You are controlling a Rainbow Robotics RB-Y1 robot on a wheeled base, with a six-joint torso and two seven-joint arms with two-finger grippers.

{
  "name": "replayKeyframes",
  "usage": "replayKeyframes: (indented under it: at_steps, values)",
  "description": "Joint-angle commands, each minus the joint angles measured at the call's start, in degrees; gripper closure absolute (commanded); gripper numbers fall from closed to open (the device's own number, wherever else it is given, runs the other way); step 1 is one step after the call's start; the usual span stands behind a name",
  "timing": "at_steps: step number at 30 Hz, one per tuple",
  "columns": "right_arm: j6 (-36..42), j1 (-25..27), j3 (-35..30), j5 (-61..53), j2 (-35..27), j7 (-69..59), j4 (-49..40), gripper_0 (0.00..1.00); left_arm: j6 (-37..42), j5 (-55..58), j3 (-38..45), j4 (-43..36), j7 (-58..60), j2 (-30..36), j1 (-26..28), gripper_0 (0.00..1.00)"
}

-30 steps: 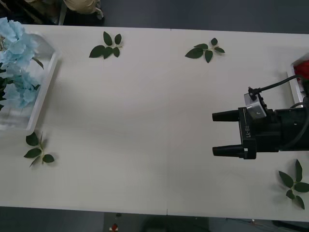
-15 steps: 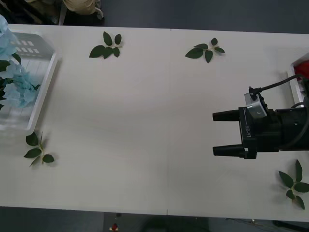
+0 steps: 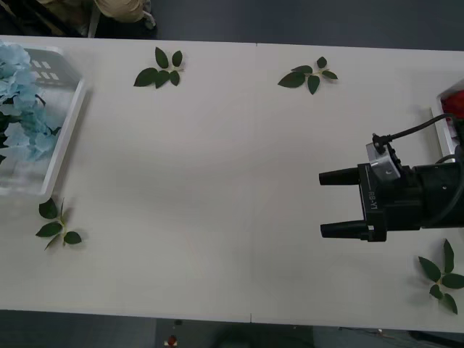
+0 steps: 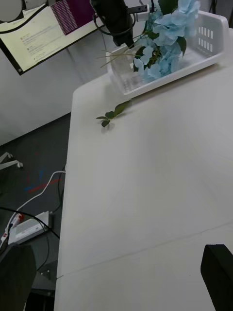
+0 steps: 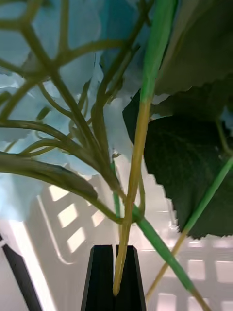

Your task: Put the red flowers into the right box and the blue flowers into the left box

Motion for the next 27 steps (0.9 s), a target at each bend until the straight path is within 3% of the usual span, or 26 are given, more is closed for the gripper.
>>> replayKeyframes:
  at_steps: [1, 3, 8, 11, 19, 22, 24, 27]
  values:
    - [0.1, -0.6, -0.5, 0.1, 0.7, 2.0, -2.0, 0.00, 0.6, -1.6, 0.0, -0.4, 2.1, 0.9, 0.2, 0.98]
    - [0.0, -0.6, -0.5, 0.1, 0.7, 2.0, -1.9, 0.00, 0.7, -2.0, 0.0, -0.4, 2.1, 0.8, 0.3, 0.94]
    - [0.0, -0.6, -0.5, 0.1, 0.7, 2.0, -1.4, 0.00, 0.7, -1.7, 0.0, -0.5, 2.0, 0.8, 0.3, 0.53]
    - [0.1, -0.6, -0.5, 0.1, 0.7, 2.0, -0.9, 0.00, 0.7, -1.5, 0.5, -0.5, 1.9, 0.8, 0.3, 0.36]
    - [0.0, -0.6, -0.5, 0.1, 0.7, 2.0, -1.0, 0.00, 0.8, -1.2, 0.7, -0.5, 1.9, 0.8, 0.4, 0.27]
    - [0.0, -0.6, -0.5, 0.1, 0.7, 2.0, -1.0, 0.00, 3.0, 0.1, 2.4, -0.5, 1.2, 0.7, 0.3, 0.18]
    - [0.0, -0.6, -0.5, 0.1, 0.7, 2.0, -1.0, 0.00, 5.4, 3.2, 5.0, -0.6, -1.8, 0.8, 0.3, 0.06]
    - [0.0, -0.6, -0.5, 0.1, 0.7, 2.0, -1.0, 0.00, 8.1, 7.2, 8.7, -1.6, -6.8, 0.8, 0.3, 0.00]
